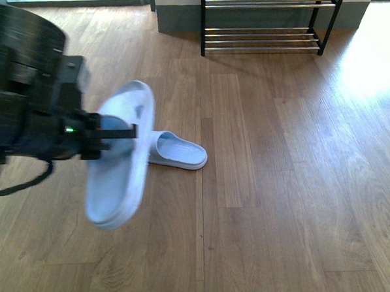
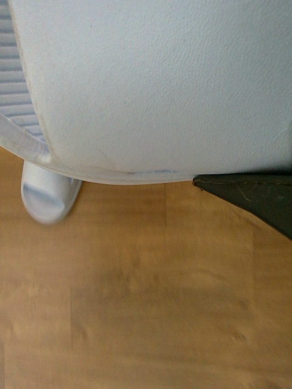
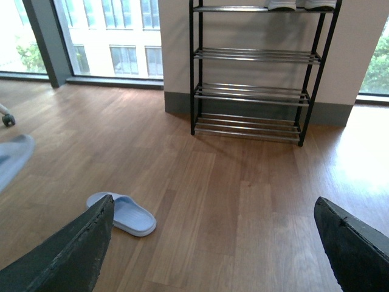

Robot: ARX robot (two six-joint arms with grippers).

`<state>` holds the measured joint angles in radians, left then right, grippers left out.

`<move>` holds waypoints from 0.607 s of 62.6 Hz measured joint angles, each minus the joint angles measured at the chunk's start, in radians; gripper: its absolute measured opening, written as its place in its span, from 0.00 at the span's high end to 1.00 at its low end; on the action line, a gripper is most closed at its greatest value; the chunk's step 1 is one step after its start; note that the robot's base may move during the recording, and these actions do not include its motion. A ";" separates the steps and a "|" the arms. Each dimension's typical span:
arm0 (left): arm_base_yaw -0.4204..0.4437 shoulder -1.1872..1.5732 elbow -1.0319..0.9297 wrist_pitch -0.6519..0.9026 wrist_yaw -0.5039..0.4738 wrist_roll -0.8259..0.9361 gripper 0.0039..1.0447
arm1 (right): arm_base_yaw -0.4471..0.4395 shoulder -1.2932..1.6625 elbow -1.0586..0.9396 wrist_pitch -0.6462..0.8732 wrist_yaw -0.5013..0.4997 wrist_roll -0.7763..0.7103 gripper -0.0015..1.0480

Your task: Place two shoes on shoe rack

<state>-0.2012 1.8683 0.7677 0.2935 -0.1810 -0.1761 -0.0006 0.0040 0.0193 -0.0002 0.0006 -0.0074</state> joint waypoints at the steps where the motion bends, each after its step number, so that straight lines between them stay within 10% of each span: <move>1: 0.003 -0.019 -0.013 -0.002 -0.001 0.003 0.98 | 0.000 0.000 0.000 0.000 0.000 0.000 0.09; 38: 0.001 -1.017 -0.347 -0.360 -0.144 0.179 0.98 | 0.000 0.000 0.000 0.000 0.000 0.000 0.09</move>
<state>-0.2005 0.8513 0.4206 -0.0662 -0.3252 0.0029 -0.0006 0.0040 0.0193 -0.0002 0.0006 -0.0071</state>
